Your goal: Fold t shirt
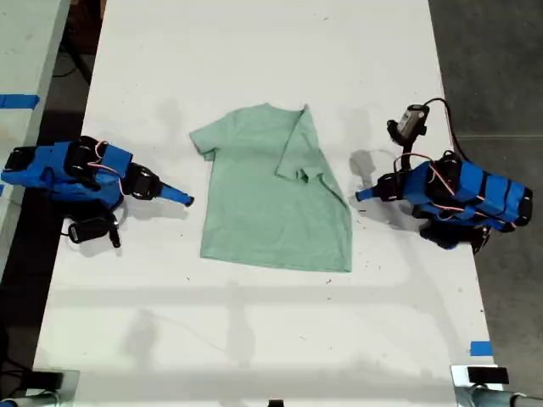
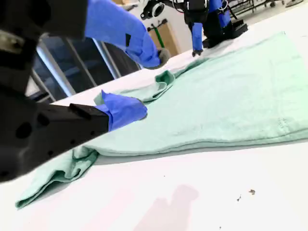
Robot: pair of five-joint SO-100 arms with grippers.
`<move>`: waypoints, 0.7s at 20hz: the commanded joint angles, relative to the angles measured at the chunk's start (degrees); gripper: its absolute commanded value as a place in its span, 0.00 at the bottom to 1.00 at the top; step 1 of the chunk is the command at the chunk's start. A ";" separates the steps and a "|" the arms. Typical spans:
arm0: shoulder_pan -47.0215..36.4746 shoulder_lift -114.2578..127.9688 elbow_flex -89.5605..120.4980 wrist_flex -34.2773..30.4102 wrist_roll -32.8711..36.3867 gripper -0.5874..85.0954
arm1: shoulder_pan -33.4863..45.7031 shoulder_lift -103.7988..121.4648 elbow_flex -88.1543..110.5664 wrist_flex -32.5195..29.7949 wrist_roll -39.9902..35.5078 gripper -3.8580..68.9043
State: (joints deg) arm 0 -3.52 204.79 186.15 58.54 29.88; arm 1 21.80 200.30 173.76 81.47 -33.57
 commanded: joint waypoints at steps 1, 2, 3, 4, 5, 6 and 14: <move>0.44 0.44 2.29 -0.18 0.35 0.16 | -0.62 0.53 2.64 -1.49 -2.72 0.20; 0.44 0.44 2.29 -0.18 0.35 0.16 | -0.53 0.53 2.72 -1.67 -4.48 0.20; 0.44 0.44 2.29 -0.18 0.35 0.16 | -0.53 0.53 2.72 -1.76 -6.94 0.20; 0.44 0.44 2.29 -0.18 0.35 0.16 | -0.88 0.53 2.81 -1.85 -7.73 0.20; 0.44 0.44 2.29 -0.18 0.35 0.16 | -1.41 0.53 2.81 -1.85 -8.09 0.20; 0.44 0.44 2.29 -0.18 0.35 0.16 | -1.76 0.53 2.81 -1.93 -9.32 0.20; 0.44 0.44 2.29 -0.18 0.35 0.16 | -1.58 0.53 2.90 -1.93 -11.69 0.19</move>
State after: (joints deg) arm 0 -3.52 204.79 186.15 58.54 29.88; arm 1 20.21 200.30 173.94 81.47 -44.38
